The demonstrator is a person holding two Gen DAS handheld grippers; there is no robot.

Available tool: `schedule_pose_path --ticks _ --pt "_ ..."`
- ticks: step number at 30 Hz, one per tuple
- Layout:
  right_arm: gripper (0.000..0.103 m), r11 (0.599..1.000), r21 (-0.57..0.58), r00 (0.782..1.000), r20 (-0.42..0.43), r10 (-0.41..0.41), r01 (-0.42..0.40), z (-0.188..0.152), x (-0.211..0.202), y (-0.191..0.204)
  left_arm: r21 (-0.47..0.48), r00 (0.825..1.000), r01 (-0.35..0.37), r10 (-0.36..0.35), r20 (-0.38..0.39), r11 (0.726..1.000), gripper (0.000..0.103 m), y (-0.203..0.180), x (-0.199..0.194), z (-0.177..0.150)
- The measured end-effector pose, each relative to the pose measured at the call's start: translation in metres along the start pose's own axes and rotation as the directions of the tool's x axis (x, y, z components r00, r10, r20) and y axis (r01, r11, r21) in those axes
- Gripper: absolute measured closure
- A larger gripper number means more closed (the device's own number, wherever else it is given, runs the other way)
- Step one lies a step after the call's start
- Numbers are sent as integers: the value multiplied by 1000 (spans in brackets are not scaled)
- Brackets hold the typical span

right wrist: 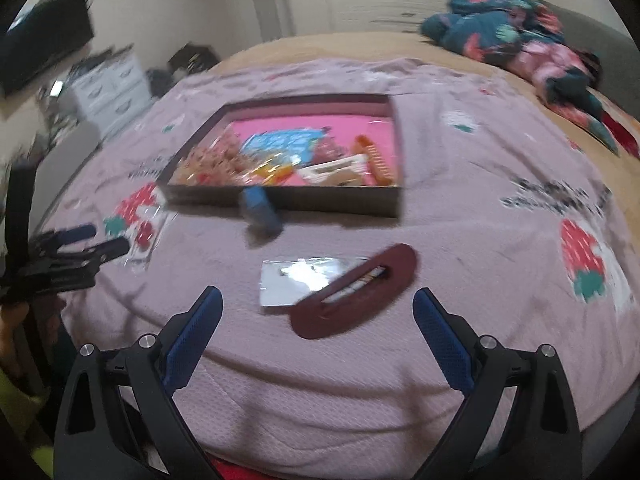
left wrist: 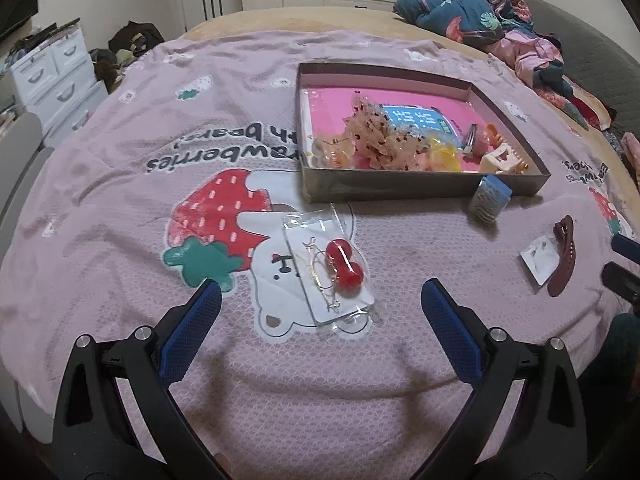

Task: Organize jewelry
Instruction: 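Grasp the red-ball earring card with the left gripper while the right grasps the white stud-earring card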

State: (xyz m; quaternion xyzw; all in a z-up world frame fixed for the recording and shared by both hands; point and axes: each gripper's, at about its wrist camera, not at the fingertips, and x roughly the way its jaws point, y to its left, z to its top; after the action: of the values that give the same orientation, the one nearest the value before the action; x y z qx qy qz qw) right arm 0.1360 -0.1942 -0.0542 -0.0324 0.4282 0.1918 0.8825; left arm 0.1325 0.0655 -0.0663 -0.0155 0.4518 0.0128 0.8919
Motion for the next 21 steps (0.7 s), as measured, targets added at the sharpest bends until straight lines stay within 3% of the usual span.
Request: schedule_pose_path --ticks 6,16,21 --pt "8 998 -46 994 -98 46 -51 24 41 8 6 1000 9 -9 -11 1000 9 0 9 1" --pt "8 995 -102 968 -249 -20 -5 23 87 9 -4 999 14 -14 -29 1000 10 0 30 9" --pt "20 990 -141 965 -259 -48 11 15 96 9 4 999 25 -25 -48 1000 14 -4 41 9"
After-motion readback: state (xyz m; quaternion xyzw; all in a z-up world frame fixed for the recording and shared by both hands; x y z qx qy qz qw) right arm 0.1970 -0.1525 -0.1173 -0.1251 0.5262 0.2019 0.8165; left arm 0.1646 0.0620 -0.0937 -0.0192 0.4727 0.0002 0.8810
